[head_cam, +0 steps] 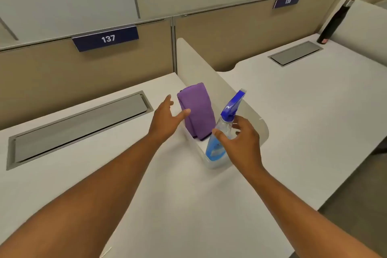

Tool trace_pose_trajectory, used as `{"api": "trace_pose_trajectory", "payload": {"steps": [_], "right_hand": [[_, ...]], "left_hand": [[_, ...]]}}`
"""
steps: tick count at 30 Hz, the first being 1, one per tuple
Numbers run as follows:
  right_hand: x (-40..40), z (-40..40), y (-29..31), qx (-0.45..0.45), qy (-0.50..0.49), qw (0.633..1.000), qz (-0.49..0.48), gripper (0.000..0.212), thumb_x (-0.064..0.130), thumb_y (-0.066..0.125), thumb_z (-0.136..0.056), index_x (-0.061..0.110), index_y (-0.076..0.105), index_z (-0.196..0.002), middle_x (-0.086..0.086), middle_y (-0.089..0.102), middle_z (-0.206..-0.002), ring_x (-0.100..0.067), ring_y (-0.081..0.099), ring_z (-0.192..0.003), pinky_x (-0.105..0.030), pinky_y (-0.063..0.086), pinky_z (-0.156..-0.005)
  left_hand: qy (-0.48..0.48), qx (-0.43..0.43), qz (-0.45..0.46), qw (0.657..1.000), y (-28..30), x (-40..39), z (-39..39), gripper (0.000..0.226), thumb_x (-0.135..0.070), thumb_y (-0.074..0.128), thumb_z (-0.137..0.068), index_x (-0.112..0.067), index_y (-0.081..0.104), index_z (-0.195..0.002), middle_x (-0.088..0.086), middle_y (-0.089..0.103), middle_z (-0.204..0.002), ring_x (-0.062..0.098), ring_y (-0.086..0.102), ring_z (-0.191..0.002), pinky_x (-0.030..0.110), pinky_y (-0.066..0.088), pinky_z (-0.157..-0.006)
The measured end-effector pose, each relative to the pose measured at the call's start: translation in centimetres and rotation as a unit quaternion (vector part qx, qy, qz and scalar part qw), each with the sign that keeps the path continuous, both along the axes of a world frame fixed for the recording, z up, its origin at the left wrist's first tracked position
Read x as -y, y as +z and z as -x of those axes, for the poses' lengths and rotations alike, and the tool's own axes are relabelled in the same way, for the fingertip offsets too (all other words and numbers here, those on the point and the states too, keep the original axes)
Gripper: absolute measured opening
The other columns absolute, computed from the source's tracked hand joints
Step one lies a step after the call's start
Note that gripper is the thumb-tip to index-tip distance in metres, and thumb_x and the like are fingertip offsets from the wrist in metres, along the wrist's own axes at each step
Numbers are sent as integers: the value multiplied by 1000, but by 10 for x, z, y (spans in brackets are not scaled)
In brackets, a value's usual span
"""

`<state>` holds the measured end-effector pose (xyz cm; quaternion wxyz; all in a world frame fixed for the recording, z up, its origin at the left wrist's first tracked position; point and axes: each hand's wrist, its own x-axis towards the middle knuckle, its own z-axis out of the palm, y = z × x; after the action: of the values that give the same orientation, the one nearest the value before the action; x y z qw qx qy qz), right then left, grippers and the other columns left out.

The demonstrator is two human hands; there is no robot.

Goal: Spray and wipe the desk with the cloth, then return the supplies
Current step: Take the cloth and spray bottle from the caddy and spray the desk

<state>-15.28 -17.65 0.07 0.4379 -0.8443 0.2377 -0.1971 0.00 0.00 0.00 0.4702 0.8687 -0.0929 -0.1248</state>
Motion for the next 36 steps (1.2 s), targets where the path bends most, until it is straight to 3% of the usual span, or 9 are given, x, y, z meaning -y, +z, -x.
{"api": "trace_pose_trajectory", "payload": {"steps": [5,9,12,14,16,20,28,32,36], "right_hand": [[4,-3,-3,9,14,1000,-19,47,52,84,-81,42,56,-117,23,64,-104,-9,66,-98,-22,51,-85],[6,-4,-5,16,18,999,-36,49,49,85,-80,40,57,-118,22,65,-106,-11,67,-99,-23,52,-85],[5,-4,-4,14,20,999,-48,59,61,77,-74,35,58,-123,16,66,-113,-12,67,-102,-23,52,-86],[5,-5,-3,15,19,998,-52,58,65,74,-72,39,55,-120,16,66,-112,-11,67,-101,-21,51,-84],[6,-5,-3,18,17,998,-54,51,57,81,-76,41,55,-117,17,66,-110,-10,67,-98,-17,50,-81],[5,-2,11,40,4,998,-48,48,54,83,-76,41,57,-114,24,66,-103,0,68,-89,-7,46,-75],[15,39,88,155,-14,987,-31,52,51,89,-72,36,65,-116,27,71,-102,9,72,-95,-8,57,-77],[21,76,107,147,-9,989,-10,60,70,79,-67,41,64,-117,32,70,-102,8,71,-98,-6,56,-75],[26,99,92,91,-11,996,-1,45,61,86,-69,47,66,-107,37,70,-91,11,70,-93,-2,52,-70]], "left_hand": [[35,-121,60,990,-16,33,-44,89,-51,79,-95,-11,40,-164,13,56,-161,33,57,-143,48,50,-115],[79,-168,125,975,-26,46,-64,72,-35,92,-86,-10,60,-145,6,68,-137,23,65,-114,31,55,-87],[116,-174,181,961,-23,53,-68,61,-21,96,-81,-13,69,-135,-5,73,-111,18,71,-103,19,55,-63],[124,-169,216,954,-21,57,-65,56,-19,96,-81,-16,71,-131,-9,74,-106,12,71,-96,15,57,-54],[120,-161,250,947,-19,60,-60,52,-19,95,-82,-18,71,-128,-8,75,-109,13,73,-97,18,62,-60],[112,-136,298,938,-3,61,-47,45,-18,93,-84,-19,73,-125,0,78,-117,23,75,-108,40,68,-88],[144,-148,446,871,63,35,-19,38,-13,93,-81,-18,78,-116,-6,82,-93,13,74,-83,28,62,-65],[135,-158,475,855,78,12,3,42,-12,92,-82,-14,79,-122,0,82,-103,19,74,-89,32,63,-71],[125,-174,495,842,77,-9,29,52,-11,89,-85,-10,74,-134,12,79,-121,24,74,-99,37,66,-84]]}}
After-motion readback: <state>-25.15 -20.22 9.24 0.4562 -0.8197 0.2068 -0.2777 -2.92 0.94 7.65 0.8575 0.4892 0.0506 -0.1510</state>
